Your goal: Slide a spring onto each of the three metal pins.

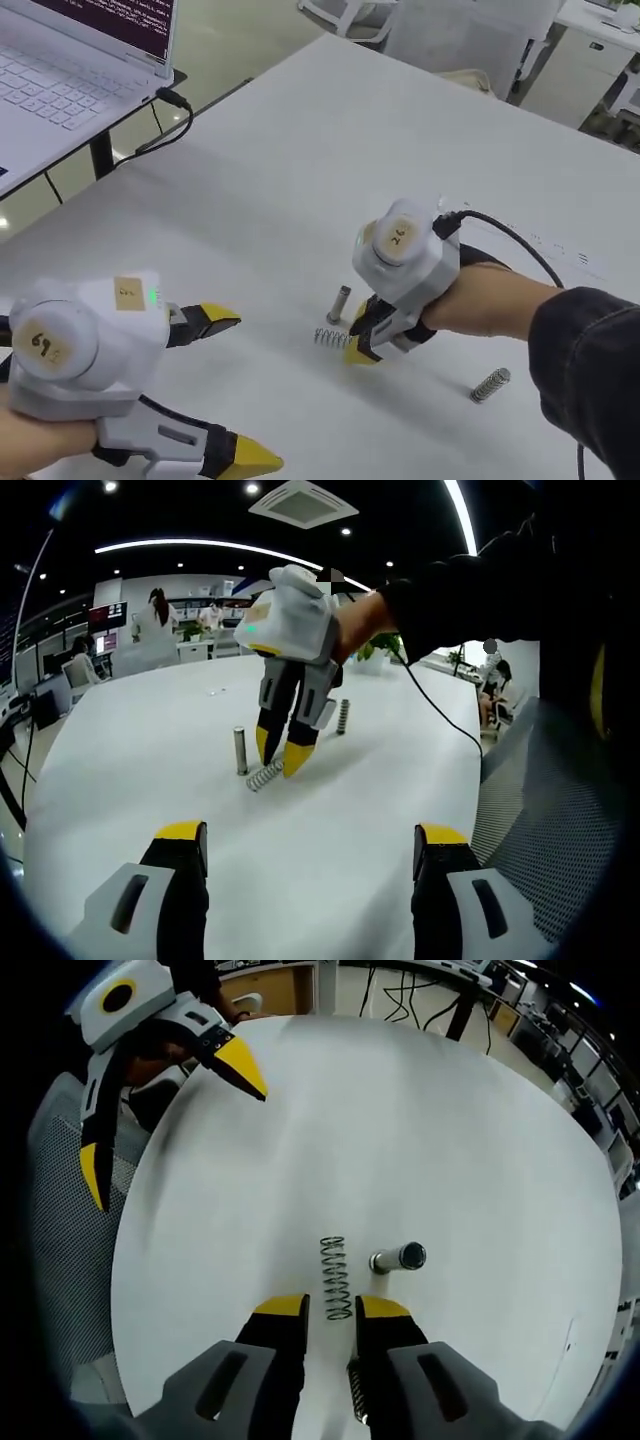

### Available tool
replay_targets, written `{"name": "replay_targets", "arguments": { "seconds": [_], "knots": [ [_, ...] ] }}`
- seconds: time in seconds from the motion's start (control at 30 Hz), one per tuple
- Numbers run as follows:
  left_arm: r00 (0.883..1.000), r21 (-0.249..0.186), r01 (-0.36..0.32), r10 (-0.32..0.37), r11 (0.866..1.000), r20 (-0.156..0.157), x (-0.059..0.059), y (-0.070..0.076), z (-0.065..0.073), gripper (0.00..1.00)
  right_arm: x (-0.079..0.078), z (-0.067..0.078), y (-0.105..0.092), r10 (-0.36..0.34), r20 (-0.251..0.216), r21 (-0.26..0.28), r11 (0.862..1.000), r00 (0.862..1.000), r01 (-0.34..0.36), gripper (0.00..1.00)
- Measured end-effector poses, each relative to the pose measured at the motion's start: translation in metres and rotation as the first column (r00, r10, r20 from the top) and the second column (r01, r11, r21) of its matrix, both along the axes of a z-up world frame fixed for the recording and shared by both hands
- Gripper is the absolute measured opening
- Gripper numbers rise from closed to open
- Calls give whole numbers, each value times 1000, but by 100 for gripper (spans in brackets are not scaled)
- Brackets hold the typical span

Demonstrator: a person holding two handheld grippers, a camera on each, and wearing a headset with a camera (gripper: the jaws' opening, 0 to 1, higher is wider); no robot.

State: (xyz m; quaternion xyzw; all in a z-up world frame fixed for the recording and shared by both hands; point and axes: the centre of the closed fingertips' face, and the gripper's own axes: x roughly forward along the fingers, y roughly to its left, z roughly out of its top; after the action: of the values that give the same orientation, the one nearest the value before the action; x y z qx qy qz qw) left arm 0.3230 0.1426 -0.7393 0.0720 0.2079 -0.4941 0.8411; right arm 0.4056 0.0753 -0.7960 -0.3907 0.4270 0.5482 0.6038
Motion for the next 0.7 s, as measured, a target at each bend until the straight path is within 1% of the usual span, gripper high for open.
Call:
{"name": "replay_targets", "arguments": {
  "seconds": [0.17,0.37,0.43,0.53,0.7],
  "knots": [
    [1000,0,-1,1,1000,-2,-1,0,0,81,-1,-2,0,13,10,-15,1000,1000,-13,13],
    [1000,1,-2,2,1000,-5,-3,1,0,81,-1,-4,-1,18,18,-20,1000,1000,-18,11],
    [1000,1,-2,2,1000,-6,-4,1,-1,80,0,-4,-1,31,37,-26,999,999,-30,10],
    [1000,-1,-4,4,1000,-7,-4,1,0,80,-1,-4,-1,31,44,-26,999,999,-30,9],
    [1000,0,-1,1,1000,-6,-5,0,1,80,-1,-4,-1,51,63,-38,998,997,-49,8]
  ]
}}
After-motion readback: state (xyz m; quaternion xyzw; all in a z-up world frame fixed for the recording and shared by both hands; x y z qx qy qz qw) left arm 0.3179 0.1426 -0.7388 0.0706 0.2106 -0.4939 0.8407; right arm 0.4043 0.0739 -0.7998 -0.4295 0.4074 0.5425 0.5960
